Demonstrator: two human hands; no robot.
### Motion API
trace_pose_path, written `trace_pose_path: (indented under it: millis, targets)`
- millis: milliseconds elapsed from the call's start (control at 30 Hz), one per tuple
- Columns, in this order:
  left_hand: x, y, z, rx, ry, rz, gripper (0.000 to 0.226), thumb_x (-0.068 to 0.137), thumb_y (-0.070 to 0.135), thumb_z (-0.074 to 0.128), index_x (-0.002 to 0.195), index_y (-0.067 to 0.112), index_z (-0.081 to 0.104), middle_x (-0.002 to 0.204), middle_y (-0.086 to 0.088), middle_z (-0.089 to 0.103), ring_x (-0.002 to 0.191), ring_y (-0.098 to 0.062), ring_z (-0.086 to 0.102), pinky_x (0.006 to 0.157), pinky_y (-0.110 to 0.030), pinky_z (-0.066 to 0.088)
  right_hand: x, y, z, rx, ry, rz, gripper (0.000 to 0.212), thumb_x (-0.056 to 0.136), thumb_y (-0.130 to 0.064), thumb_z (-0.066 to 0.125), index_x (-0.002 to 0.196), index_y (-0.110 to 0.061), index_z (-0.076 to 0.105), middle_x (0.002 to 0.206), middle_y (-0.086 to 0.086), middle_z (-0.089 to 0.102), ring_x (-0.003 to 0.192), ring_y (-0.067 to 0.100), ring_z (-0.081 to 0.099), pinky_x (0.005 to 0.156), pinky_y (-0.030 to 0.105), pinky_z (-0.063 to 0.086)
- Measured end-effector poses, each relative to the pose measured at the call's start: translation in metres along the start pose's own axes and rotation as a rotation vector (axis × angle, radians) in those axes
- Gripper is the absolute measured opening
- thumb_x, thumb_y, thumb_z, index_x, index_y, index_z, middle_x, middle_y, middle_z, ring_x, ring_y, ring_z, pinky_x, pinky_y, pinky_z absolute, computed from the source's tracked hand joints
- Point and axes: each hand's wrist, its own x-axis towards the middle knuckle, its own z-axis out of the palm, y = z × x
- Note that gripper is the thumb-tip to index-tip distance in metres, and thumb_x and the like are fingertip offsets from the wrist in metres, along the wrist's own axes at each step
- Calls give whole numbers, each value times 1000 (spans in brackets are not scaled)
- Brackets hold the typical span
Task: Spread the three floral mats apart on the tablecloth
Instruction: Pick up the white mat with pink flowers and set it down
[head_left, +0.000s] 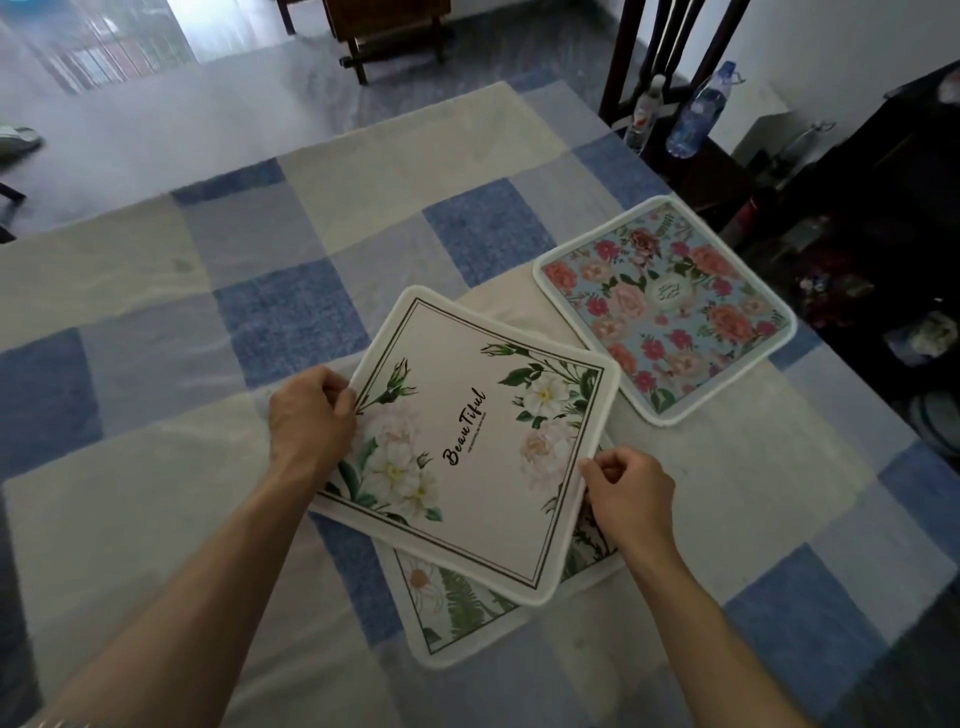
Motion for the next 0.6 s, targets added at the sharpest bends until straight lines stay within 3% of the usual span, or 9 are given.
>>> trace_pose_path:
  millis: [167,600]
  targets:
    - [-17,6,-20,-60,-12,-16,6,89,18,64,90,14,69,83,-2,68,76,-18,63,69,-31,48,-6,-11,-10,20,22,-54,16,88,-25,68,73,-21,64,66,-10,66,59,1,61,47,10,38]
    - [-91,19,-82,-114,-4,121,4,87,23,67,83,25,65,74,13,64,69,-4,61,55,-17,40,-64,-25,-77,13,116,-307,13,89,-17,66,77,-13,62,68,-3,64,61,9,59,53,21,43]
